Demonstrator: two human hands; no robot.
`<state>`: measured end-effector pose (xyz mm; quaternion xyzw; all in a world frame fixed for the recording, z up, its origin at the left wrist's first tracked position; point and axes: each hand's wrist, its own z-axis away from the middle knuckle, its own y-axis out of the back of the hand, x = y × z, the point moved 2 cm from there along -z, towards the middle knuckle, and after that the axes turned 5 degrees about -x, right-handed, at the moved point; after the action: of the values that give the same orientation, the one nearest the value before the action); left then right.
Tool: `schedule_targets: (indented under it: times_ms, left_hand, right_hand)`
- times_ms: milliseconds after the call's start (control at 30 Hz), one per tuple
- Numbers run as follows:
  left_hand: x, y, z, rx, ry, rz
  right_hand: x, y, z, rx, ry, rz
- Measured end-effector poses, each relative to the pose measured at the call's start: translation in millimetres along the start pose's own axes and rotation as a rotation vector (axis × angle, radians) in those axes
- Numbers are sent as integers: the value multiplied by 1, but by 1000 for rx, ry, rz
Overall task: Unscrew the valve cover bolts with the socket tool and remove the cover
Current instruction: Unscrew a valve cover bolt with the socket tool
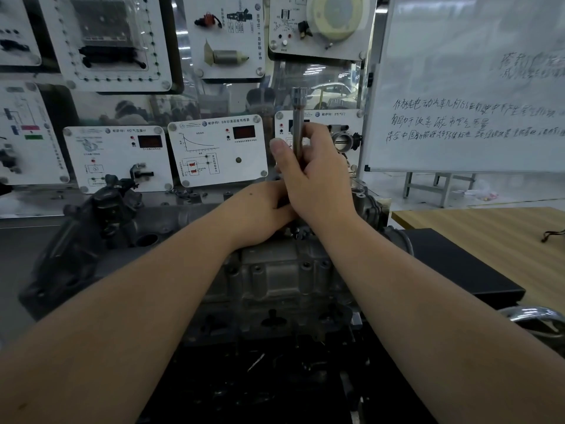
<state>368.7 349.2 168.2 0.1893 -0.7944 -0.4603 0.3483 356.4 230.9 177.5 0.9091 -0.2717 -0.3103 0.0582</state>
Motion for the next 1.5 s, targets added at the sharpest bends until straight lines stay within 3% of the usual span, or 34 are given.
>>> schedule_targets:
  times_ms: [1500]
  left_hand:
    - [-4,-2,-2,7,-21,46]
  right_hand:
    - [0,0,0,55,5,-26]
